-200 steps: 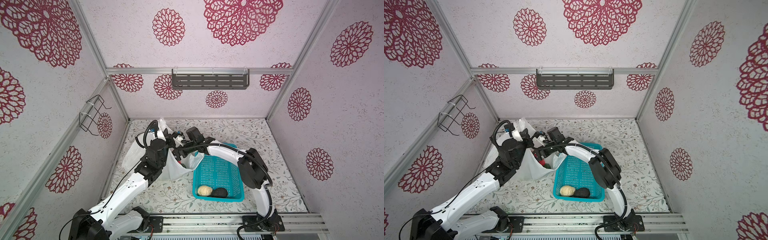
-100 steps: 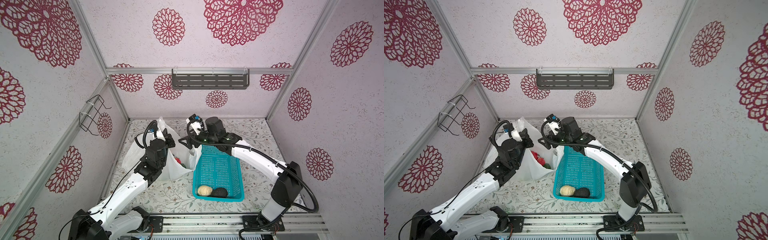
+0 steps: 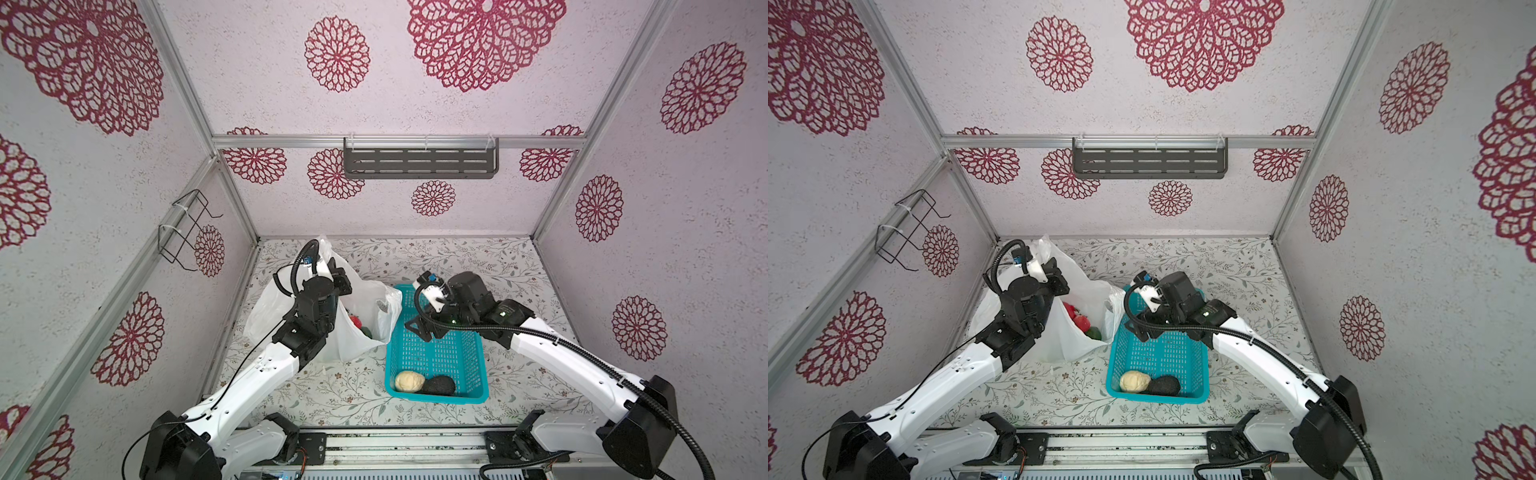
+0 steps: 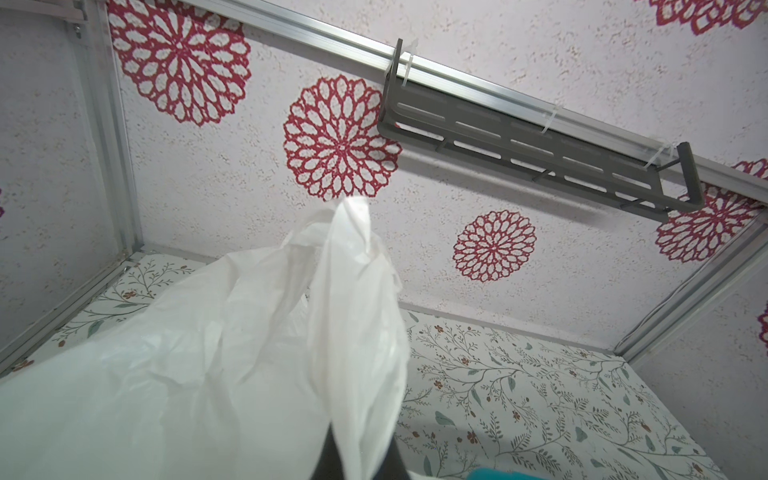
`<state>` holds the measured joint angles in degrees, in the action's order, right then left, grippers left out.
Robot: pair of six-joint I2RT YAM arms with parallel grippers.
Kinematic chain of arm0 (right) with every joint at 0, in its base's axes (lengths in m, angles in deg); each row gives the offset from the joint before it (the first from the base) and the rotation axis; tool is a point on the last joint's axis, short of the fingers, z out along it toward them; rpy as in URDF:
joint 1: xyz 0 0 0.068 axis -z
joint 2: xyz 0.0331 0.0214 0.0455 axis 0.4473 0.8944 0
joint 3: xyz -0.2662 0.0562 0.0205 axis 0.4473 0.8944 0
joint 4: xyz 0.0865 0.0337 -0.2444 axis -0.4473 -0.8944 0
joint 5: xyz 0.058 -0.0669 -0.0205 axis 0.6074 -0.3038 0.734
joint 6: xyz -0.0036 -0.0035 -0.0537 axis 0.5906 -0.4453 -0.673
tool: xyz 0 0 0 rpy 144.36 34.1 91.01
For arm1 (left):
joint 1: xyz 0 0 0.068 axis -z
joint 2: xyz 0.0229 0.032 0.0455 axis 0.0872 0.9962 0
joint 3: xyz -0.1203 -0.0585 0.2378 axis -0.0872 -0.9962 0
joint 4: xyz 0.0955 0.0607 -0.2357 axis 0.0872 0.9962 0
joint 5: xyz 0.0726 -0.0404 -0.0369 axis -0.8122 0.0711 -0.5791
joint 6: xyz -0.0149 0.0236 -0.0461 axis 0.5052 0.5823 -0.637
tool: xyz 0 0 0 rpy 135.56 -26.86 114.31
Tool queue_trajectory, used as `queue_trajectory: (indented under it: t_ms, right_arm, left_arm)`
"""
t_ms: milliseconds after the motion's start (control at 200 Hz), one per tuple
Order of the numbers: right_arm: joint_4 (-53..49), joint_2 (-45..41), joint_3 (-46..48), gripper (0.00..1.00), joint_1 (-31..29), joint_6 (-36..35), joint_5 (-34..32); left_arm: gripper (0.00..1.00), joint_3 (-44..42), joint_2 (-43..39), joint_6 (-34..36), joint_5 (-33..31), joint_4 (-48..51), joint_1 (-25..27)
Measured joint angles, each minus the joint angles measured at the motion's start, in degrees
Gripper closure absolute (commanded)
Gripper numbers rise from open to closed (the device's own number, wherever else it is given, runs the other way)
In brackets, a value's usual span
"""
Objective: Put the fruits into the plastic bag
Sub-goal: 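Withdraw the right gripper and lower it into the basket toward the dark fruit, then grasp the dark round fruit in the basket with the right gripper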
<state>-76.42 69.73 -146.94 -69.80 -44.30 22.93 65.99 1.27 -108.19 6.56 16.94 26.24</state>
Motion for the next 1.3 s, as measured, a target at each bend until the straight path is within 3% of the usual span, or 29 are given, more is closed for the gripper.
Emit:
queue_trajectory:
  t_ms: [200, 370, 640, 1036, 1161, 1301]
  right_arm:
    - [-15.23, 8.37, 0.42, 0.15, -5.97, -2.71, -3.67]
    - [-21.22, 10.27, 0.22, 0.14, -6.86, -3.06, -5.01]
    - [-25.66, 14.62, -3.32, 0.1, -7.39, -0.83, -5.81]
    - [-27.65, 17.94, -1.16, 0.07, -6.27, 3.06, -3.91]
    - [-27.52, 19.58, -1.14, 0.15, -4.57, 2.82, -1.07]
    - [-27.5, 22.18, -1.18, 0.34, -3.26, 0.96, 1.53]
  left_arm:
    - [1.0, 1.14, 1.79, 0.04, 0.48, -0.04, 0.0]
    - [1.0, 1.51, 1.79, 0.48, 0.72, -0.42, 0.0]
    - [1.0, 1.68, 1.7, 2.1, 0.87, -0.39, 0.0]
    - [1.0, 1.6, 1.68, 3.06, 1.81, -1.57, -0.68]
    - [1.0, 0.72, 1.49, 3.04, 1.88, -2.64, -1.03]
    - [1.0, -0.87, 0.39, 3.02, 1.84, -2.95, -1.53]
